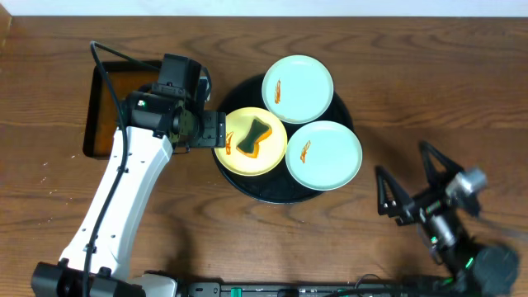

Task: Clean dirty plates on tray and stack at the side
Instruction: 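Reach the right gripper to the yellow plate rim and grip it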

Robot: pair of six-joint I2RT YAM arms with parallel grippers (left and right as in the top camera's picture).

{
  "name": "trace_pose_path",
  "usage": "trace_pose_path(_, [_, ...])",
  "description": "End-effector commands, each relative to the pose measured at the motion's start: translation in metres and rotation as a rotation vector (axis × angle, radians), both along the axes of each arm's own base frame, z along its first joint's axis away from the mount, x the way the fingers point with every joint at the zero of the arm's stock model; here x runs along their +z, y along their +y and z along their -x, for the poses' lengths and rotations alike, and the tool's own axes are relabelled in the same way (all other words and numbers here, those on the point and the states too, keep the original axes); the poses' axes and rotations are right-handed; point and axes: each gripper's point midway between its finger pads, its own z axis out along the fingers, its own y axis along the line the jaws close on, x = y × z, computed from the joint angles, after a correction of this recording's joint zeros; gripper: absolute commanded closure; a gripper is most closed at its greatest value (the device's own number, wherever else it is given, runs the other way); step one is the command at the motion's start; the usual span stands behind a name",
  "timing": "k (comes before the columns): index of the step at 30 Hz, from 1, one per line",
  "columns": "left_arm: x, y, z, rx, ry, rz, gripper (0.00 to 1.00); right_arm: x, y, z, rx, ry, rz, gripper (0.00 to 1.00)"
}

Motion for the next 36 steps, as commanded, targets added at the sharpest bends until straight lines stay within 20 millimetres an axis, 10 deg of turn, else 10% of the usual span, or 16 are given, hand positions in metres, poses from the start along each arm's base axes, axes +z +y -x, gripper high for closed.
trace_pose_path(1, [-0.001,0.000,0.000,-0.016,0.004,-0.005,0.20,0.040,0.041,0.005,0.330,0.056,0.197,0.01])
trace_pose_path(9, [-0.003,0.001,0.007,-0.016,0.033,-0.011,0.20,0.040,0.060,-0.069,0.539,0.597,-0.042,0.01])
trace_pose_path(14, [-0.004,0.002,0.010,-0.016,0.048,-0.015,0.20,0.038,0.098,-0.090,0.843,0.550,-0.098,0.01])
trace_pose_path(19, [-0.004,0.002,0.010,-0.016,0.048,-0.014,0.20,-0.064,0.114,-0.144,0.288,0.858,0.069,0.05])
trace_pose_path(23, [-0.004,0.002,0.010,-0.016,0.048,-0.014,0.20,-0.133,0.114,-0.141,0.043,1.042,0.372,0.18])
trace_pose_path(28, [-0.004,0.002,0.009,-0.016,0.043,-0.013,0.20,-0.173,0.117,-0.141,0.087,1.327,0.597,0.16])
trace_pose_path(36, [-0.005,0.003,0.014,-0.016,0.063,-0.017,0.19,-0.206,0.160,-0.169,0.157,1.272,0.583,0.10])
